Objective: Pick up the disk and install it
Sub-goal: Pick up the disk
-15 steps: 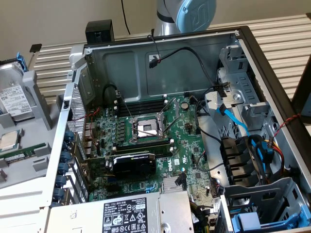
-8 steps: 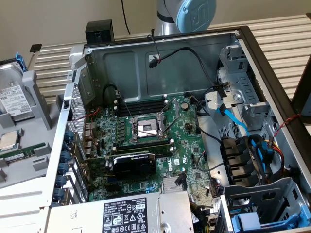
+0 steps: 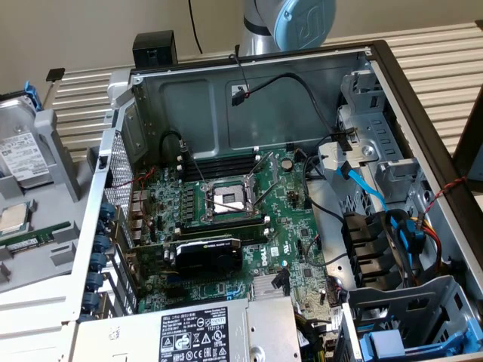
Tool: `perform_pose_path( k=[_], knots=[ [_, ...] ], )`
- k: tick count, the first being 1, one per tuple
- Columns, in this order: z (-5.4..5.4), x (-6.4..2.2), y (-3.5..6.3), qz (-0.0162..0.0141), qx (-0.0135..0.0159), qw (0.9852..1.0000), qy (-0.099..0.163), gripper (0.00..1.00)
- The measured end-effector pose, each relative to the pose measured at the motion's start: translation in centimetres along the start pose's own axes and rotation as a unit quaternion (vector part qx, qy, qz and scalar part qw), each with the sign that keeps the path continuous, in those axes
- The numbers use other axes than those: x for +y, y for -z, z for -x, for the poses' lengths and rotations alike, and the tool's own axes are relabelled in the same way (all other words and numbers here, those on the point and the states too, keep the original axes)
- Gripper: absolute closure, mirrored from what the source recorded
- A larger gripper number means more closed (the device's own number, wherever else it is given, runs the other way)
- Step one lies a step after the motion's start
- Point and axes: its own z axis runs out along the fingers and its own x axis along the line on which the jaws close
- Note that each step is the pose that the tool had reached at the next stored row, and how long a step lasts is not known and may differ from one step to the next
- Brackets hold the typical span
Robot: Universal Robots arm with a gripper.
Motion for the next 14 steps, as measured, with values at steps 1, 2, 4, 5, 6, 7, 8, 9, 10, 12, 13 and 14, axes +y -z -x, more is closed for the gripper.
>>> perform_pose_path(
  k=[1, 2, 4, 5, 6, 7, 8, 9, 10, 12, 13, 14],
  knots=[
    [0.0, 0.0, 0.01, -0.002, 0.0003, 1.0, 0.0, 0.63],
    [0.01, 0.0, 0.01, -0.0037, 0.0006, 1.0, 0.0, 0.63],
    [0.01, 0.0, 0.0, -0.0053, 0.0008, 1.0, 0.0, 0.63],
    [0.01, 0.0, -0.01, -0.0056, 0.0009, 1.0, 0.0, 0.63],
    [0.01, 0.0, -0.02, -0.0057, 0.0009, 1.0, 0.0, 0.63],
    [0.02, 0.0, -0.02, -0.0057, 0.0009, 1.0, 0.0, 0.63],
    [0.02, 0.0, -0.02, -0.0057, 0.0009, 1.0, 0.0, 0.63],
    [0.02, 0.01, -0.03, -0.0057, 0.0009, 1.0, 0.0, 0.63],
    [0.02, 0.01, -0.03, -0.0056, 0.0009, 1.0, 0.0, 0.63],
    [0.02, 0.0, -0.05, -0.0057, 0.0009, 1.0, 0.0, 0.63],
    [0.02, 0.0, -0.05, -0.0057, 0.0009, 1.0, 0.0, 0.63],
    [0.02, 0.0, -0.05, -0.0057, 0.0009, 1.0, 0.0, 0.63]
  ],
)
